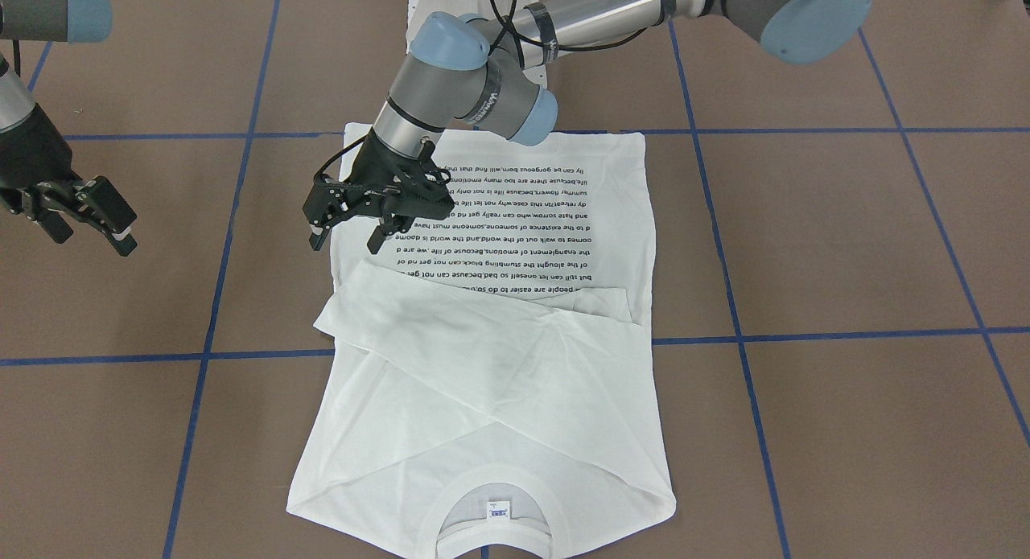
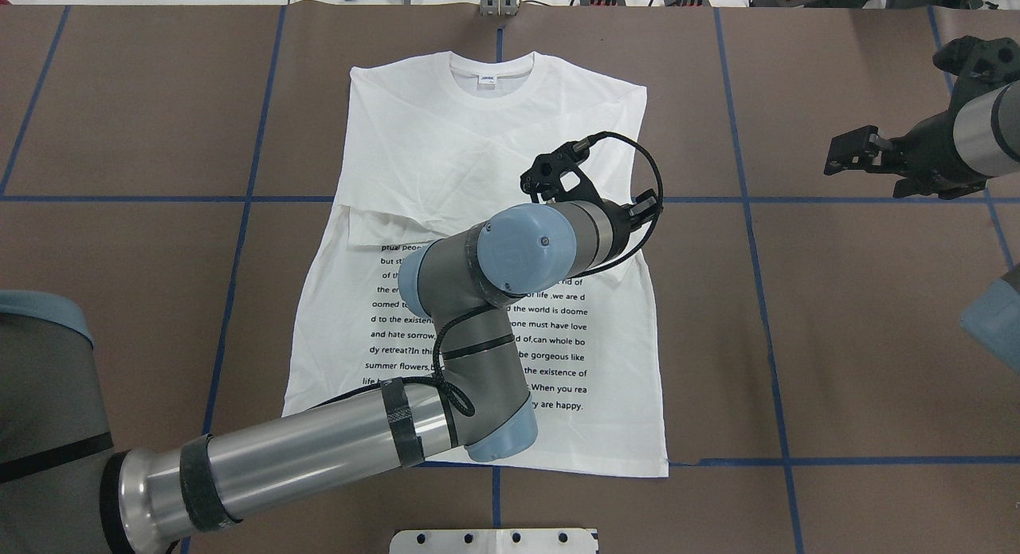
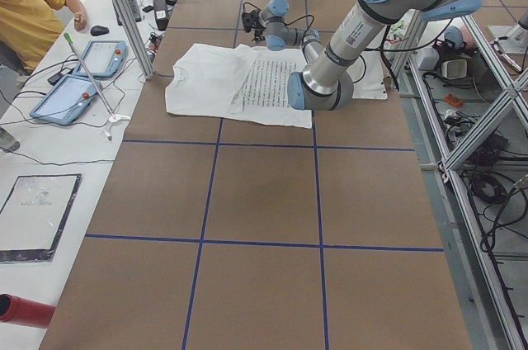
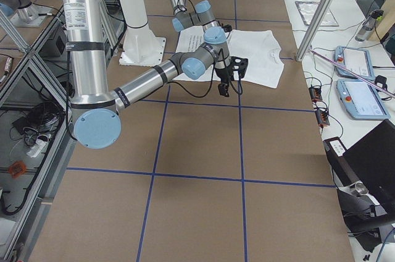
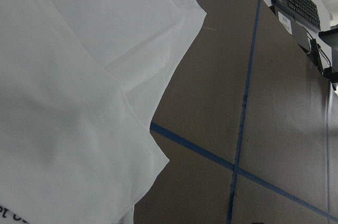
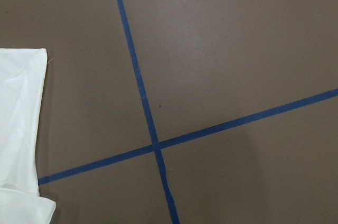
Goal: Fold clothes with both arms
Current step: 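Fold the held sleeve with the left gripper across the shirt front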
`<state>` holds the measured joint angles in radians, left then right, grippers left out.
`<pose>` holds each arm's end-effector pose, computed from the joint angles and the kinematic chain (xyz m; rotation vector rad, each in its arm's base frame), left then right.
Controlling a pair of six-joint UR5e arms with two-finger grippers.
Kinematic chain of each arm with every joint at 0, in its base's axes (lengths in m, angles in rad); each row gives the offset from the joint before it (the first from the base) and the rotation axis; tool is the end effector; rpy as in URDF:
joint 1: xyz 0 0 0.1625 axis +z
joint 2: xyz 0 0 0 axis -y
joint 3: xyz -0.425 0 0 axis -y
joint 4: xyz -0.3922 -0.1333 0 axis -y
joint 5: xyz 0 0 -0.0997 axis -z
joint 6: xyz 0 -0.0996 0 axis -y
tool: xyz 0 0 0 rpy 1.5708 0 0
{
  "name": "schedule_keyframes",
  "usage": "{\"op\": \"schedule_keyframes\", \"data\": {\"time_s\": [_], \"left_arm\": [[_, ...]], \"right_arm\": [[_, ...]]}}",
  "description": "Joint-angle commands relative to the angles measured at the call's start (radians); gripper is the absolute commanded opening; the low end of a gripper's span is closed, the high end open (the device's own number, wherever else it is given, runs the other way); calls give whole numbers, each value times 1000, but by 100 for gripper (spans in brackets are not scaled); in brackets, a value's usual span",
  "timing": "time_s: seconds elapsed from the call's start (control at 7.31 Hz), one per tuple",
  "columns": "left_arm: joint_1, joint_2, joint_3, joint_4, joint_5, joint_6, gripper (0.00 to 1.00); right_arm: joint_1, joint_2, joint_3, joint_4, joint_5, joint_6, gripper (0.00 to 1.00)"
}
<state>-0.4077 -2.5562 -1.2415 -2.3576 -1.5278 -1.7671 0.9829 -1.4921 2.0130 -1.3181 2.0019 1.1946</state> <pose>0.6582 -0.4342 0.0719 0.1900 1.4519 -0.5250 -0.2055 -0.4737 0.3861 0.1611 -0.8545 0.4017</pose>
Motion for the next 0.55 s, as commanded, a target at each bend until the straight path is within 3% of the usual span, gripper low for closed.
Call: {"op": "schedule_keyframes", "data": {"time_s": [0.0, 0.14, 0.41], "left_arm": [[-5, 165, -253, 154, -49, 96, 98], [-13, 268, -408, 225, -52, 188, 98], [-64, 394, -531, 239, -99, 344, 97]], "right_arm": [[-124, 33, 6, 89, -43, 168, 100], [-261, 35, 16, 130, -201, 306, 100], [-532, 33, 81, 125, -464, 551, 100]]}}
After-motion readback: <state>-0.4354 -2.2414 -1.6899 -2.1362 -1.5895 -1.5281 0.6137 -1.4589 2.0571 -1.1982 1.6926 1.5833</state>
